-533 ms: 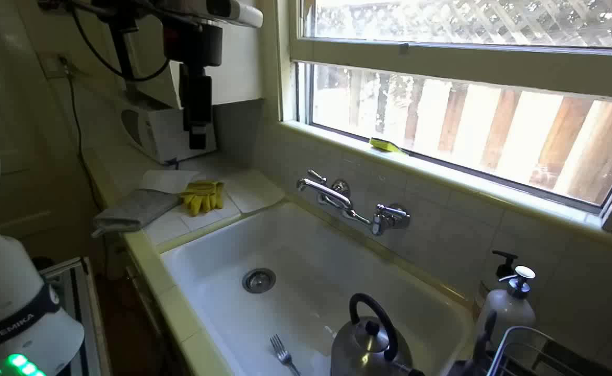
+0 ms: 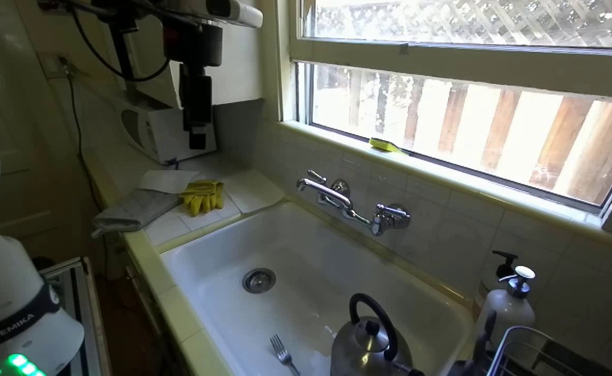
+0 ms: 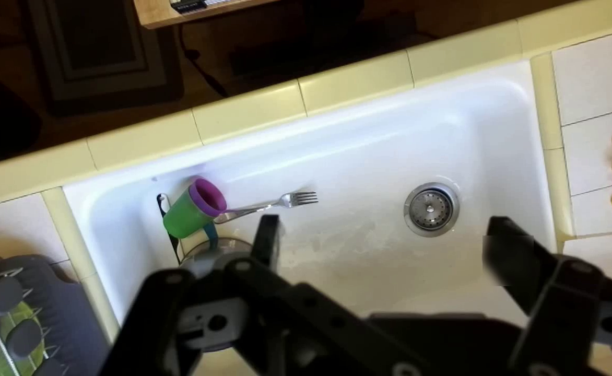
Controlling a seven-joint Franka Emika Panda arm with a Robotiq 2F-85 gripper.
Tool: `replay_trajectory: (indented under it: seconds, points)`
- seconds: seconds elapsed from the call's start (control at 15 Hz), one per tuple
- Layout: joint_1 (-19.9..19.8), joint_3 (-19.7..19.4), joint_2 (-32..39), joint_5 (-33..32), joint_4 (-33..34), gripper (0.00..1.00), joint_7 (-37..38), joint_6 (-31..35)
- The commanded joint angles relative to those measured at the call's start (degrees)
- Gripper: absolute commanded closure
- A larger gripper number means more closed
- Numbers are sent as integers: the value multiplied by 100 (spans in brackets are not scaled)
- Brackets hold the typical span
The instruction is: Rotate the sponge on the windowsill to the left.
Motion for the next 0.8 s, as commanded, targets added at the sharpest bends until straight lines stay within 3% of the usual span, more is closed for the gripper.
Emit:
replay_trajectory:
  seconds: [0.0,0.47,0.73]
  points:
    - [-86,51,186,-66,59,0,413,548]
    - [-40,196,1592,32,580,0,1125,3670]
    - [-67,413,2632,-103,1260,0,1617,4674]
